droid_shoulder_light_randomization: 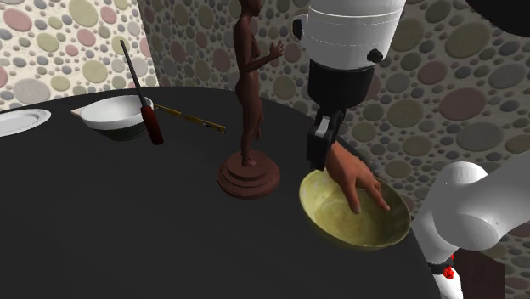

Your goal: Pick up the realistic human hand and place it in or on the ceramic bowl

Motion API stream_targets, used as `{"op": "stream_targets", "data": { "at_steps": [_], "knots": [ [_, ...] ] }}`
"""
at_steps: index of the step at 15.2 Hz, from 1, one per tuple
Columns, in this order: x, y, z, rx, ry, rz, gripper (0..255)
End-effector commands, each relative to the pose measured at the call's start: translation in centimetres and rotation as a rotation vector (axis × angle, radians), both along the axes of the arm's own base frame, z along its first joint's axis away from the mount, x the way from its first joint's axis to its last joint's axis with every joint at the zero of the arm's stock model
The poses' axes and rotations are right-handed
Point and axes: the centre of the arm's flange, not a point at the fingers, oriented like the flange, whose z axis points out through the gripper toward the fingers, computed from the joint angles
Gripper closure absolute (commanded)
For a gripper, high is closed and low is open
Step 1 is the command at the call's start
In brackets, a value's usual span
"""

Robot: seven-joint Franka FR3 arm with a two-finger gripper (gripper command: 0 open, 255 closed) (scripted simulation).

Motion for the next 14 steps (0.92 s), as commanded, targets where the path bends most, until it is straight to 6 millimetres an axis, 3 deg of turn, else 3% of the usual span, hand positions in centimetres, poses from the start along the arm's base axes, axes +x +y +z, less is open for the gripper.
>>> {"op": "stream_targets", "data": {
  "at_steps": [1,10,14],
  "knots": [
    [-0.1,0.1,-1.0,0.0,0.0,0.0,255],
    [-0.1,0.1,-6.0,0.0,0.0,0.0,255],
    [-0.1,0.1,-6.0,0.0,0.0,0.0,255]
  ]
}}
